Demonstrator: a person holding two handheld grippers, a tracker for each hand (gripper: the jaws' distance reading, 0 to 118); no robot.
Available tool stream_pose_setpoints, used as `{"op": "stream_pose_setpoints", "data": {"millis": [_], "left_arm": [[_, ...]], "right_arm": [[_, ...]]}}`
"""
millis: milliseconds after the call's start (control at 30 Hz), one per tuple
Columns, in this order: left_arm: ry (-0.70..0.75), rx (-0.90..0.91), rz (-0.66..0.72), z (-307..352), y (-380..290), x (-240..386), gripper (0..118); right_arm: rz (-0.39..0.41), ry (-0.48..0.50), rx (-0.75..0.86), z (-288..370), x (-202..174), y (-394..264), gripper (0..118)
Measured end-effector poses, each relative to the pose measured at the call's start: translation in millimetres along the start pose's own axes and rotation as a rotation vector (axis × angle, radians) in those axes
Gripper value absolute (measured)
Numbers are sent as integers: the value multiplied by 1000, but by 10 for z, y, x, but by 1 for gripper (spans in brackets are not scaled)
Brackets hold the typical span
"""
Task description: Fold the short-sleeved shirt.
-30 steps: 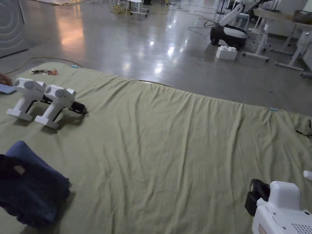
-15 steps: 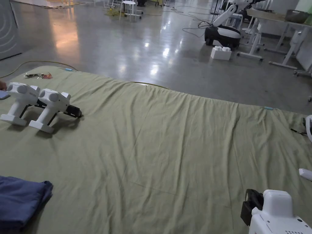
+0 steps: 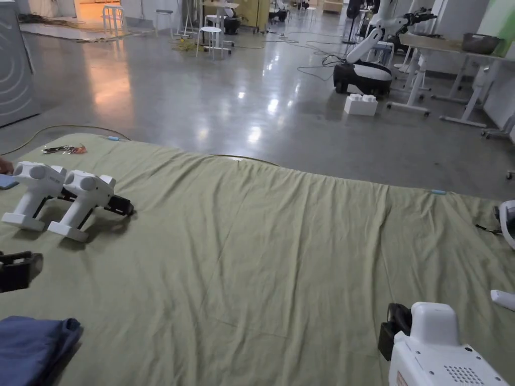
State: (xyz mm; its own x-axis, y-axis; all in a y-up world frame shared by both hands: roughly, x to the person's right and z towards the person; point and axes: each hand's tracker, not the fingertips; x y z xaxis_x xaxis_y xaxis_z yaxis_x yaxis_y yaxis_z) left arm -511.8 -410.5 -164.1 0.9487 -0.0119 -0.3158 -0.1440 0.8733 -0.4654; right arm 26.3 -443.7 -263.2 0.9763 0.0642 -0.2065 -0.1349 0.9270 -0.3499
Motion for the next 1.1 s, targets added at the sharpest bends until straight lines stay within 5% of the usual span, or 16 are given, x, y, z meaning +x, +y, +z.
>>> {"op": "stream_pose_setpoints", "data": {"millis": [467,533,567,700,1100], "left_arm": [[-141,314,-50,159,-106,1968,60],[-160,329,-50,180,-139,2124,47],[-151,328,-57,185,-155,2213,24],[-158,333,-73,223,-228,2377,5],[-92,312,-28,239,-362,2250,1]], "right_arm": [[-41,-69,112,125,58,139,6],[-56,-70,120,155,37,107,6],[-61,-72,126,166,21,92,6],[-74,-69,155,218,-40,54,6],[-12,-95,218,312,-283,29,6]]}}
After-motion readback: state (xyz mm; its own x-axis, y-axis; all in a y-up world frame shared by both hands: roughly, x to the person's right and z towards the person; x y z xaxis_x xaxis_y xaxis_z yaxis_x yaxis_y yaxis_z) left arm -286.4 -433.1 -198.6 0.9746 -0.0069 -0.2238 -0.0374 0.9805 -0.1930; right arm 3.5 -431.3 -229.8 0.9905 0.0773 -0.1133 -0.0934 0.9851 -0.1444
